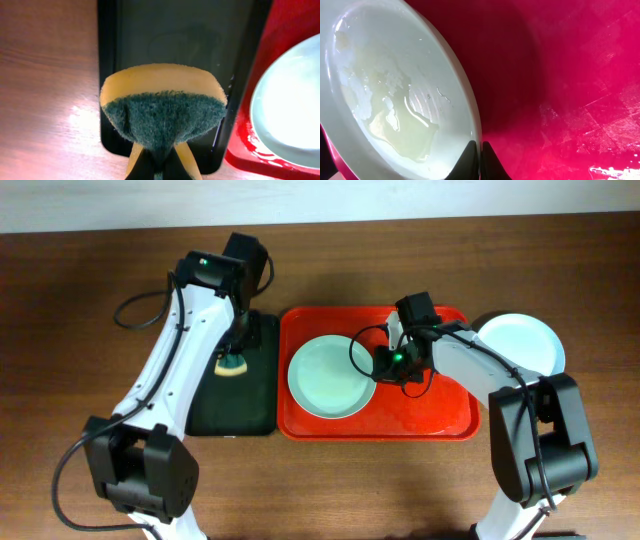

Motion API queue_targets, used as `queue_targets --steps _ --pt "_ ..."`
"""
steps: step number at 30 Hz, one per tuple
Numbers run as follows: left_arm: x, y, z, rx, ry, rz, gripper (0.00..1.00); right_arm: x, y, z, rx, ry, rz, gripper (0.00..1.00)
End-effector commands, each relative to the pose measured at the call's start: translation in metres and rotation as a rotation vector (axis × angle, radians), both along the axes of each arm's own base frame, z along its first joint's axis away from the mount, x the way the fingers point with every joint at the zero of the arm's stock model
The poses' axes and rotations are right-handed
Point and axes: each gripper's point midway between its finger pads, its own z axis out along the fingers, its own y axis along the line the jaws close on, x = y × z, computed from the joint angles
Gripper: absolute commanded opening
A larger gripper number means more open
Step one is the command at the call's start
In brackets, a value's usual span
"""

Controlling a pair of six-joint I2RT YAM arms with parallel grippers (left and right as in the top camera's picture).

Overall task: Clean dirty plates on tray and stack at the side
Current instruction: 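Carry the sponge back and lower it onto the black tray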

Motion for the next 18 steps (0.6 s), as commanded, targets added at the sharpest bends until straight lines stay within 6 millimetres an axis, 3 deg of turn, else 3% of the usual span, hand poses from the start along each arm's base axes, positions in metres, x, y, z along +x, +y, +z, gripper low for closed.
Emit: queue_targets --steps 1,9,13,18 --pt "-0.011 0.001 -0.028 -0.009 0.051 -0.002 0.00 0.002 -0.001 -0.001 -0.009 -0.008 0.009 0.04" --pt "-0.029 0.006 -0.098 0.005 0.093 -0.002 0.00 0.002 -0.001 -0.001 -0.009 -0.009 0.010 0.05" --pt "-0.029 0.012 -0.114 -0.008 0.092 -0.019 0.00 0.002 -0.001 -0.001 -0.009 -0.009 0.010 0.05" --pt "-0.024 0.018 -0.118 -0.118 0.101 -0.015 0.00 0.002 -0.001 -0.001 -0.009 -0.009 0.010 0.05"
